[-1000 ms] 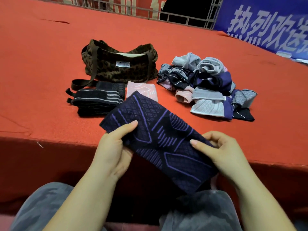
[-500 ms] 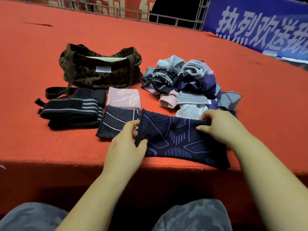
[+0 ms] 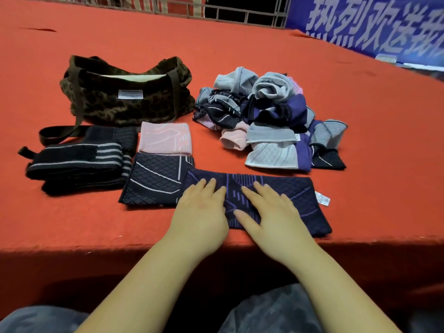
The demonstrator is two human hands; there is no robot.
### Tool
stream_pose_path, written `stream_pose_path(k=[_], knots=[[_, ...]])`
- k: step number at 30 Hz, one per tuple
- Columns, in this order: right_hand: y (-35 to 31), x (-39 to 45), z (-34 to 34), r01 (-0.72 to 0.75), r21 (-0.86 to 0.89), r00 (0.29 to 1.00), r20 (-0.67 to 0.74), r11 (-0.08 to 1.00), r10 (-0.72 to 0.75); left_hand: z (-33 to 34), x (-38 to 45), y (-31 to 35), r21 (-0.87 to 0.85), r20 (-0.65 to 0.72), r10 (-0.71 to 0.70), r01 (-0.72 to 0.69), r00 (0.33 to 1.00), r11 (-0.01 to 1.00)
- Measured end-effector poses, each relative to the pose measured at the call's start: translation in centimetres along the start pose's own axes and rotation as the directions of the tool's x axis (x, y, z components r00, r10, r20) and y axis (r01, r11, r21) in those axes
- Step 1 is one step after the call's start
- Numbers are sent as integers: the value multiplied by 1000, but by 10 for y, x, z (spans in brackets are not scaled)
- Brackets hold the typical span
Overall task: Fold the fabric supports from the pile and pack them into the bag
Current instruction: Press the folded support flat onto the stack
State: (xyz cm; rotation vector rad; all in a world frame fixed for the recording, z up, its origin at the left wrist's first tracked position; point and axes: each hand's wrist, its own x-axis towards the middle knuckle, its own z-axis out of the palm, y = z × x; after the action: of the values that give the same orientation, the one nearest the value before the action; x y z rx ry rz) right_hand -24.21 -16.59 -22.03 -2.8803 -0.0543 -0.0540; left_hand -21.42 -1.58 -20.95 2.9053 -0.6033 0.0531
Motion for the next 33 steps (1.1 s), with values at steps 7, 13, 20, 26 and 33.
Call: stream_pose_path(k=[7,13,20,26,33], knots=[[32,-21,-9,-150,-50,989,-7,988,149,2,-1,-4,97,3,-51,50,999,994],[22,-20,-12,-165,9,986,15,986,165,-16,-17,-24,-220,-282,-159,98,946,971],[-49,-14,17,157,64,987,-44,985,-155,-20,-42,-45,-508,-134,-434,314,891,802],[-79,-5,38,106,215,937,-349,971,-25,-26,-31,-42,-911,11,-429,185,903,369],[-83,-10,13,115,823,896,-328,557,299,-27,-18,-34,-951,-66,-418,70,906,301]])
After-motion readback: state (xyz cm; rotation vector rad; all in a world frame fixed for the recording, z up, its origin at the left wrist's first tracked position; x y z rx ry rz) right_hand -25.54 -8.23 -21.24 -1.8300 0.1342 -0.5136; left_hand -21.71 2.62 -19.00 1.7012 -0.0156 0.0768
